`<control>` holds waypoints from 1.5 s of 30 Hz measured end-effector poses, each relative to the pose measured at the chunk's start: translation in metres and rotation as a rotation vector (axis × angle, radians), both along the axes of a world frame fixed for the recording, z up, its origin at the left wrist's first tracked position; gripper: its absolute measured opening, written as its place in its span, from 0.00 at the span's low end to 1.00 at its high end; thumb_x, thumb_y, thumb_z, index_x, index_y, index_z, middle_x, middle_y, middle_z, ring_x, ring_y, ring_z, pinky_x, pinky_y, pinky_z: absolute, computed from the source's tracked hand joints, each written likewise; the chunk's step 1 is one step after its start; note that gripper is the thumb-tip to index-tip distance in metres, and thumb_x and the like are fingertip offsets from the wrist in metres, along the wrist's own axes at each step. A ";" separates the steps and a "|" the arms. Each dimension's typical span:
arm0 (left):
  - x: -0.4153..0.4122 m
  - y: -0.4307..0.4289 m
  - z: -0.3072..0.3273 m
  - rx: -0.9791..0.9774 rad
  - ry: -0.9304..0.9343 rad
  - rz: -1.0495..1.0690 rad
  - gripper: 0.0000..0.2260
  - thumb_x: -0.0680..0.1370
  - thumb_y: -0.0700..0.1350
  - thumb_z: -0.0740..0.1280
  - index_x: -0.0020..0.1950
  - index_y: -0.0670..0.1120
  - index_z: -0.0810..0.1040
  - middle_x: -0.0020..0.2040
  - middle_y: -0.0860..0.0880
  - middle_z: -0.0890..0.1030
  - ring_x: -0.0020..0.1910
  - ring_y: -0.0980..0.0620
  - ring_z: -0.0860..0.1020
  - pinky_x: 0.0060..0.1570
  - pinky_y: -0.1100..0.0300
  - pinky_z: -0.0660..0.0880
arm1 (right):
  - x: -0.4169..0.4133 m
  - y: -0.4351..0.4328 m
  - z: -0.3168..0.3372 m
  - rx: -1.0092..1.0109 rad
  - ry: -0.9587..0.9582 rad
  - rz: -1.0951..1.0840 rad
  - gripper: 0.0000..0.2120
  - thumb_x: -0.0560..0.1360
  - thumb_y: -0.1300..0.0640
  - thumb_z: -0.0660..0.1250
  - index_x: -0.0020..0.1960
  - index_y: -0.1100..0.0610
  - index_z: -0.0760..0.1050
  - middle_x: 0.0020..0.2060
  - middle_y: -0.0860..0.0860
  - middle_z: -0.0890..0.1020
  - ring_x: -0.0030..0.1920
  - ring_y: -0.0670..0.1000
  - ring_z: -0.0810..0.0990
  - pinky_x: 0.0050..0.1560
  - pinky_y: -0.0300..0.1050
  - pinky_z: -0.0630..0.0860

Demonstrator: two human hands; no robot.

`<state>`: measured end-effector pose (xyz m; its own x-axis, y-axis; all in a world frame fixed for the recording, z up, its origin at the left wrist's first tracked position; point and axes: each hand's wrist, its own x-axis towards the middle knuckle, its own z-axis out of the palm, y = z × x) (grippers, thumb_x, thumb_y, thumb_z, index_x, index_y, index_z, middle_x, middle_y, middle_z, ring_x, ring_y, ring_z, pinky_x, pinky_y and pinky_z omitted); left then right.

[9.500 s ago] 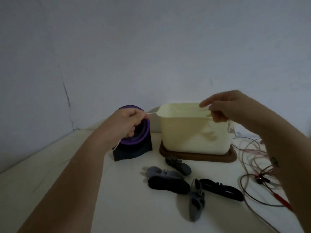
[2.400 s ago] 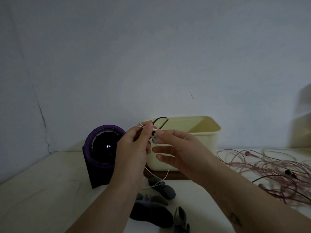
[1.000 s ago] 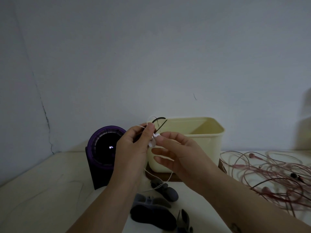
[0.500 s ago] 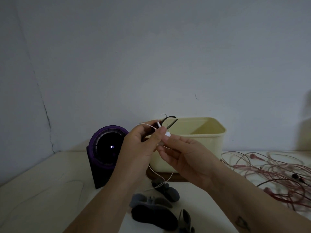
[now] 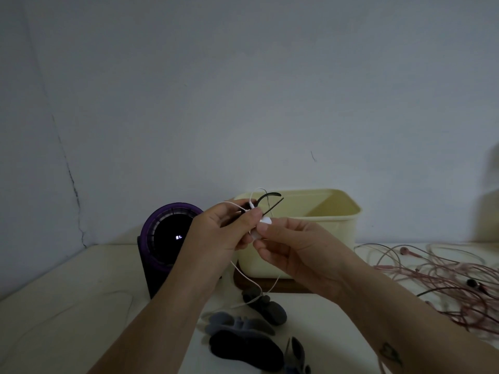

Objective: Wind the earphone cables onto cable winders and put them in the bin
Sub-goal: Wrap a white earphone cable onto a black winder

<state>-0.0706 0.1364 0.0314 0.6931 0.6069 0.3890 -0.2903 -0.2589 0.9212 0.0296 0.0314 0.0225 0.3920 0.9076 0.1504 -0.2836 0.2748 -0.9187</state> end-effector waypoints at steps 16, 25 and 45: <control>-0.032 0.012 0.014 0.320 0.632 -0.575 0.14 0.65 0.52 0.74 0.49 0.52 0.85 0.43 0.50 0.85 0.40 0.56 0.80 0.39 0.67 0.75 | 0.005 -0.015 0.007 -0.061 -0.750 0.149 0.29 0.68 0.33 0.62 0.67 0.41 0.69 0.62 0.46 0.77 0.64 0.48 0.75 0.69 0.56 0.66; -0.042 0.015 0.026 0.403 0.757 -0.724 0.09 0.71 0.40 0.72 0.46 0.53 0.85 0.39 0.57 0.84 0.37 0.64 0.81 0.37 0.73 0.73 | 0.012 -0.026 0.016 -0.248 -0.731 0.521 0.28 0.65 0.48 0.75 0.62 0.48 0.72 0.34 0.45 0.79 0.30 0.42 0.74 0.34 0.37 0.69; -0.040 0.005 0.032 0.438 0.566 -0.427 0.12 0.66 0.51 0.78 0.47 0.55 0.84 0.47 0.53 0.85 0.47 0.55 0.83 0.50 0.63 0.79 | 0.011 -0.012 0.015 -0.033 0.181 0.057 0.05 0.74 0.64 0.63 0.43 0.62 0.77 0.29 0.52 0.78 0.19 0.42 0.67 0.21 0.31 0.65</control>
<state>-0.1108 0.1419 0.0630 0.9911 0.1227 0.0521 0.0324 -0.6007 0.7988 0.0403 0.0192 0.0379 0.3574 0.9325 0.0516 -0.4598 0.2238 -0.8594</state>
